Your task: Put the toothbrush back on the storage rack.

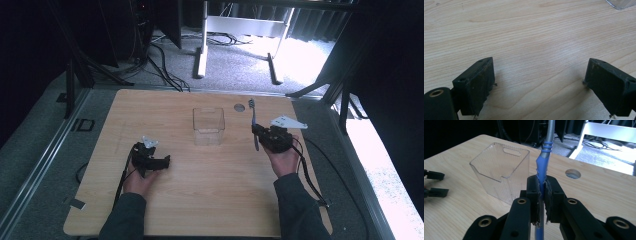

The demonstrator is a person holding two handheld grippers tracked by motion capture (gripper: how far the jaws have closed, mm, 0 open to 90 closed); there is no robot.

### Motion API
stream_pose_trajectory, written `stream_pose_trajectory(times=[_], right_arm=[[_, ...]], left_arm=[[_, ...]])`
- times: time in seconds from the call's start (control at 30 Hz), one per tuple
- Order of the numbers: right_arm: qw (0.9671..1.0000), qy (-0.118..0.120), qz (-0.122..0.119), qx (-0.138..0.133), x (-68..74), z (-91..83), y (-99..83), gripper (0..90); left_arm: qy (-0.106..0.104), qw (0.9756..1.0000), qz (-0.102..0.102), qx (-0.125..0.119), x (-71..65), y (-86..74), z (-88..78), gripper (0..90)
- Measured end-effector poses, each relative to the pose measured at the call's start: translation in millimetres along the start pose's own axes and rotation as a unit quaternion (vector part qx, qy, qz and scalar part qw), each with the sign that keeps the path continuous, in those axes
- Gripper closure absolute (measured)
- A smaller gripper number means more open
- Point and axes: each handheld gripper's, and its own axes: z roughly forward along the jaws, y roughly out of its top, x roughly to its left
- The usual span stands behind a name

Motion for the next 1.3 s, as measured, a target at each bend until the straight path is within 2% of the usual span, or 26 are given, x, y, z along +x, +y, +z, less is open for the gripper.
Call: stream_pose_trajectory(times=[0.43, 0.67, 0.87, 1.3], right_arm=[[0.9992, 0.027, 0.015, -0.023, -1.3, 3.2, 3.8, 82.6], [0.9988, 0.032, 0.019, -0.034, 0.0, 4.0, 4.2, 82.6], [0.9988, 0.033, 0.008, -0.034, 3.4, 6.9, 8.6, 82.6], [0.9983, 0.038, 0.012, -0.042, 5.4, 14.2, 14.6, 82.7]], left_arm=[[0.000, 1.0000, -0.001, 0.000, -0.1, 0.0, 0.0, 9.6], [0.000, 1.0000, 0.000, 0.000, 0.0, 0.0, 0.0, 9.6], [0.000, 1.0000, 0.000, 0.000, 0.0, 0.0, 0.0, 9.6], [0.000, 1.0000, 0.000, 0.000, 0.0, 0.0, 0.0, 9.6]])
